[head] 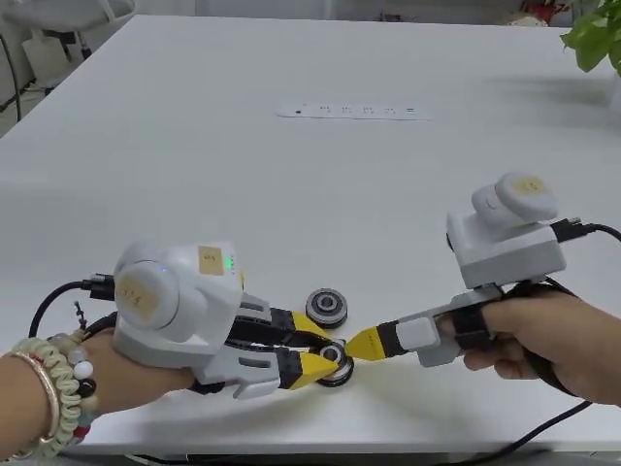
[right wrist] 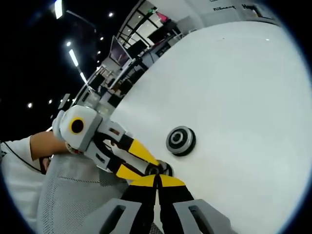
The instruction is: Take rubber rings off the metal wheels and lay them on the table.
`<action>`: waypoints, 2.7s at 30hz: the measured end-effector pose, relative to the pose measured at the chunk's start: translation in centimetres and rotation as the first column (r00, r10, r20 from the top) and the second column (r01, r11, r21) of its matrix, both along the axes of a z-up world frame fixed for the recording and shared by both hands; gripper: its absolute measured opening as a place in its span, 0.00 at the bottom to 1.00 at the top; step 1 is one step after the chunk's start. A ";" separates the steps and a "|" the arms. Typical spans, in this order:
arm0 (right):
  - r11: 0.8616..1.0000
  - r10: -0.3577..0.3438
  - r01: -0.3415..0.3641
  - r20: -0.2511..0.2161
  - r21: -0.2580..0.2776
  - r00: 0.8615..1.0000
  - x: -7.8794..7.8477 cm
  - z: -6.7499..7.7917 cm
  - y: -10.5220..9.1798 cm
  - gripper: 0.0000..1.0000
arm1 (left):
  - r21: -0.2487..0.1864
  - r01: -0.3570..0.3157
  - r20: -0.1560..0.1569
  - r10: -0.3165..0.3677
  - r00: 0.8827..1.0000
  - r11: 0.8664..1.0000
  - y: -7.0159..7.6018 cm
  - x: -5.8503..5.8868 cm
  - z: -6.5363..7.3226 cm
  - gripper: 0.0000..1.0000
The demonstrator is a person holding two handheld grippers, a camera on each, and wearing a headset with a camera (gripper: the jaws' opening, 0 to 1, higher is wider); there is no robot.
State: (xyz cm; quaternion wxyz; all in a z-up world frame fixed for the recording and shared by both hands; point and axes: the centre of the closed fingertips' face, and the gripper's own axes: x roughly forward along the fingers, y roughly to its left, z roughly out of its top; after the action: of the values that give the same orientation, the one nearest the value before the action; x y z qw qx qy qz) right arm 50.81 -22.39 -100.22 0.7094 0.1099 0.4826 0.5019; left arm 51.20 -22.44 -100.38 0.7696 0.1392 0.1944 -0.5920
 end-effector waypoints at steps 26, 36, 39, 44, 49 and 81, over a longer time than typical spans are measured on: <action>0.999 0.014 -0.014 -0.008 0.045 1.000 -0.1 0.4 0.3 0.00 | 0.002 -0.003 -0.001 0.003 1.000 1.000 0.0 -0.1 0.0 0.14; 0.997 0.006 -0.004 -0.028 0.072 1.000 -0.1 0.8 0.5 0.00 | 0.003 -0.002 0.000 0.002 1.000 1.000 -0.1 -0.1 0.0 0.14; 0.997 0.001 0.002 -0.034 0.079 0.999 -0.1 0.9 0.6 0.00 | 0.004 -0.002 0.000 0.002 1.000 1.000 -0.1 -0.1 0.0 0.14; 0.997 -0.001 0.003 -0.034 0.083 0.999 -0.2 1.0 0.7 0.00 | 0.004 -0.003 0.000 0.003 1.000 1.000 -0.1 -0.1 0.0 0.14; 0.995 -0.008 0.012 -0.042 0.099 0.999 -0.3 1.3 0.8 0.00 | 0.005 -0.003 0.001 0.003 1.000 1.000 -0.1 -0.1 0.0 0.14; 0.996 -0.056 0.057 -0.026 0.062 0.998 0.7 0.7 -0.2 0.00 | -0.065 -0.042 -0.041 0.039 0.998 0.997 -0.6 0.6 3.4 0.25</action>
State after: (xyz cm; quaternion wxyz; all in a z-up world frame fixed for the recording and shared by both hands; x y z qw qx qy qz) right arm 51.49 -22.55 -99.50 0.7136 0.1518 0.4716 0.4952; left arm 51.75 -22.99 -96.97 0.7816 0.0979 0.1930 -0.5851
